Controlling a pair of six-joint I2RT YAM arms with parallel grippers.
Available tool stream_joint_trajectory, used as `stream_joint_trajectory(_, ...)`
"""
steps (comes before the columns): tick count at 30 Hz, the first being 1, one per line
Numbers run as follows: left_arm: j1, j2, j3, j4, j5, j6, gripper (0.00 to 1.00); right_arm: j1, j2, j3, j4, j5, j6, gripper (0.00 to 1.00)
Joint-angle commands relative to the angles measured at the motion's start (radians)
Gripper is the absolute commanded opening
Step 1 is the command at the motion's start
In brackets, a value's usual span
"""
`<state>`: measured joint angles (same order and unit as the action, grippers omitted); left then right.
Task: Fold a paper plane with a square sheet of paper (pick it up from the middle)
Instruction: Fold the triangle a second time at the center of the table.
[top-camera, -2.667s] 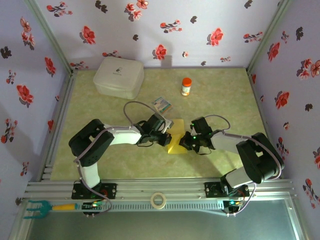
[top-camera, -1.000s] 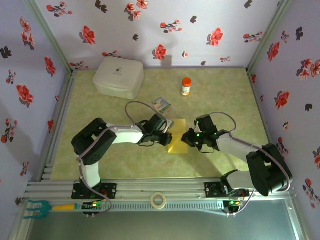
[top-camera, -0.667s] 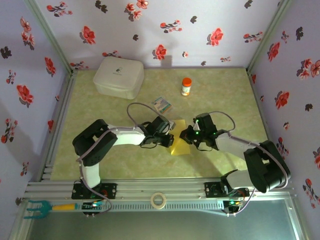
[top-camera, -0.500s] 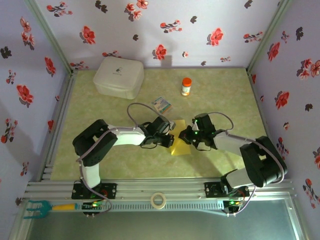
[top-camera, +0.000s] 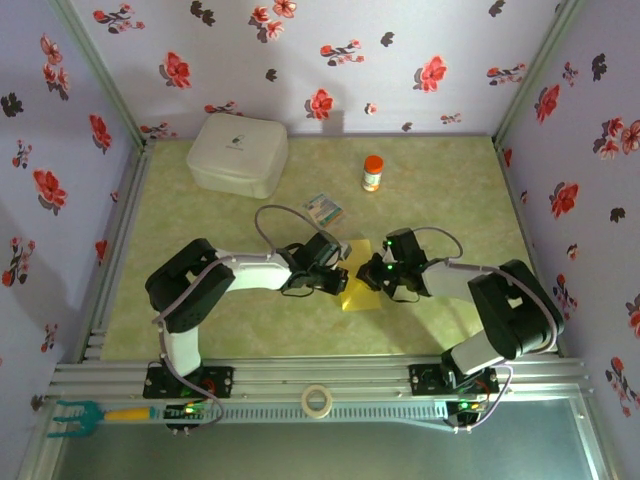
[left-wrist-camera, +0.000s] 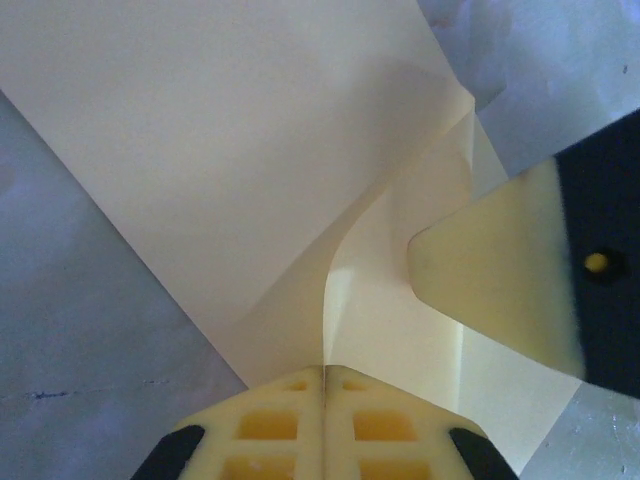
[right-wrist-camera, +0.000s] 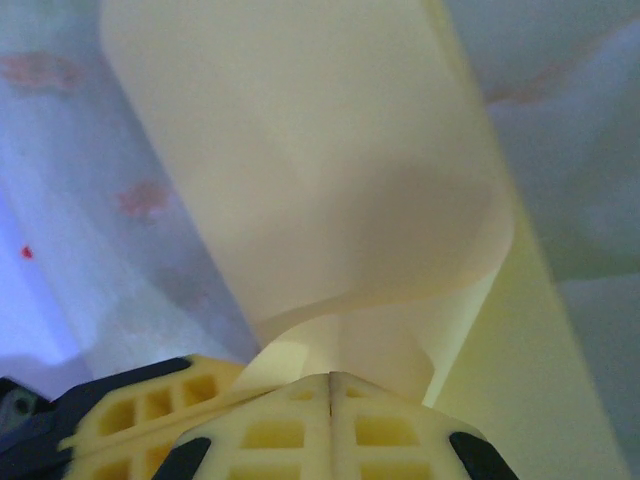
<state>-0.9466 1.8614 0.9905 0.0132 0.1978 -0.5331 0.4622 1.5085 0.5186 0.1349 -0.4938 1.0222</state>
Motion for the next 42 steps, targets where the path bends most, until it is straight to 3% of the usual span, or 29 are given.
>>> stream_joint_trajectory(1, -0.006, 0.011, 0.019, -0.057, -0.02, 0.003, 0.0, -0.014, 0.018, -0.039, -0.017, 0.046, -0.003, 0.01)
stream_joint_trajectory(13, -0.005, 0.022, 0.039, -0.101, -0.015, 0.012, 0.0, -0.042, -0.075, -0.018, 0.012, 0.027, -0.004, 0.03)
stream_joint_trajectory(28, -0.006, 0.026, 0.039, -0.107, -0.015, 0.015, 0.0, -0.097, 0.076, -0.071, 0.127, 0.018, 0.041, 0.02)
stream_joint_trajectory(35, -0.005, 0.025, 0.039, -0.11, -0.017, 0.015, 0.0, -0.099, -0.022, 0.022, 0.006, 0.009, -0.006, 0.02)
stream_joint_trajectory(42, -0.004, 0.027, 0.042, -0.111, -0.018, 0.015, 0.0, -0.101, 0.066, 0.033, -0.012, 0.027, -0.033, 0.02)
